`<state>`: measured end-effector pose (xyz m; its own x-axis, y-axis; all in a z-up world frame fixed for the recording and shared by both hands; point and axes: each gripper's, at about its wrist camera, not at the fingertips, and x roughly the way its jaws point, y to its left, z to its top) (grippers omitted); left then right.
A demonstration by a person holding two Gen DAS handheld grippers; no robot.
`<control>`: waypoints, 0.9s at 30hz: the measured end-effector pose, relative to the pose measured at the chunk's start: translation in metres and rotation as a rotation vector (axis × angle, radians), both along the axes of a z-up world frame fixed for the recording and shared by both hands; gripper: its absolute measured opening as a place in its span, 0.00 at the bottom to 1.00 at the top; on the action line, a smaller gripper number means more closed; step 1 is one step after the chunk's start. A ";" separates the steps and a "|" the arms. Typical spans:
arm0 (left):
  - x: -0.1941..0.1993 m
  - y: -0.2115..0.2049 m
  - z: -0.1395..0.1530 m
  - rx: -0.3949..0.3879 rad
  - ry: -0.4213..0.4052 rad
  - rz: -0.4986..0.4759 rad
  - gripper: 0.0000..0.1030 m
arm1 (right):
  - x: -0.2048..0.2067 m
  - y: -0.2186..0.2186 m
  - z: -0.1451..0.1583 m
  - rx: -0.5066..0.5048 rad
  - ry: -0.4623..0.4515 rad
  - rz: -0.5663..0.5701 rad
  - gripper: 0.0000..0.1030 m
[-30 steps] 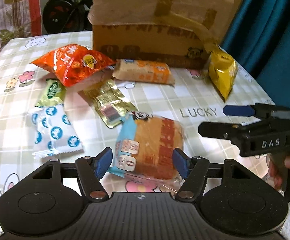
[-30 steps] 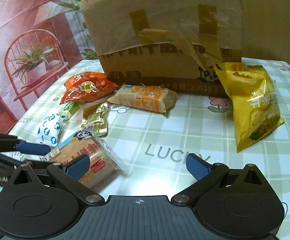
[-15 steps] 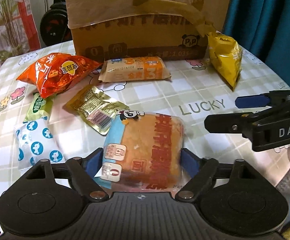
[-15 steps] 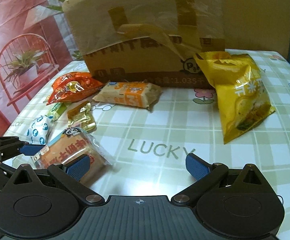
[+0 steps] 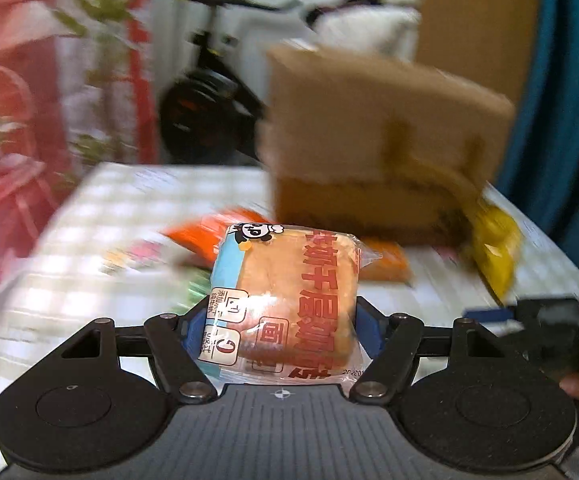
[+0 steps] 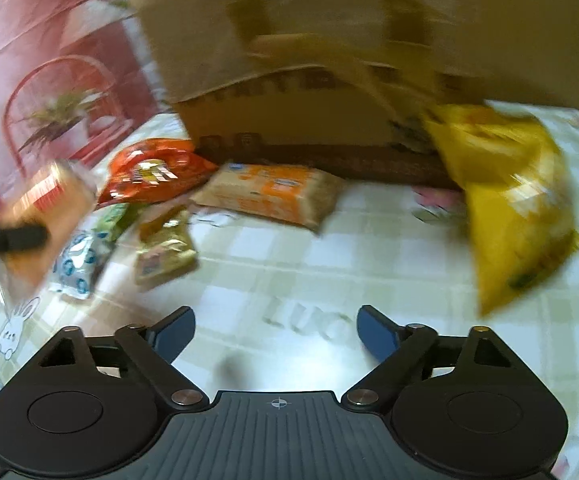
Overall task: Organize snacks
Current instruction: 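Grasp the gold foil packet with the right gripper while the left gripper holds the bread bun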
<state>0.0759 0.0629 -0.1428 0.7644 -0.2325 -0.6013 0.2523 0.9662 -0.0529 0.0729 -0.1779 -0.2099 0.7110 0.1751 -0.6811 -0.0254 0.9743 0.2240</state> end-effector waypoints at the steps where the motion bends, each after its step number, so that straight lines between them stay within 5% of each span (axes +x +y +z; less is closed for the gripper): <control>1: 0.002 0.008 0.004 -0.005 -0.012 0.034 0.71 | 0.008 0.006 0.001 -0.008 -0.007 0.027 0.79; 9: 0.015 0.062 0.010 -0.069 -0.032 0.260 0.71 | 0.073 0.069 0.004 -0.054 -0.021 0.184 0.76; 18: 0.017 0.075 0.004 -0.099 -0.017 0.301 0.71 | 0.113 0.113 -0.006 -0.150 0.007 0.217 0.72; 23: 0.016 0.078 -0.002 -0.107 -0.011 0.304 0.71 | 0.104 0.128 -0.009 -0.270 -0.007 0.270 0.56; 27: 0.015 0.075 -0.002 -0.108 -0.004 0.291 0.71 | 0.094 0.124 -0.006 -0.252 -0.004 0.283 0.48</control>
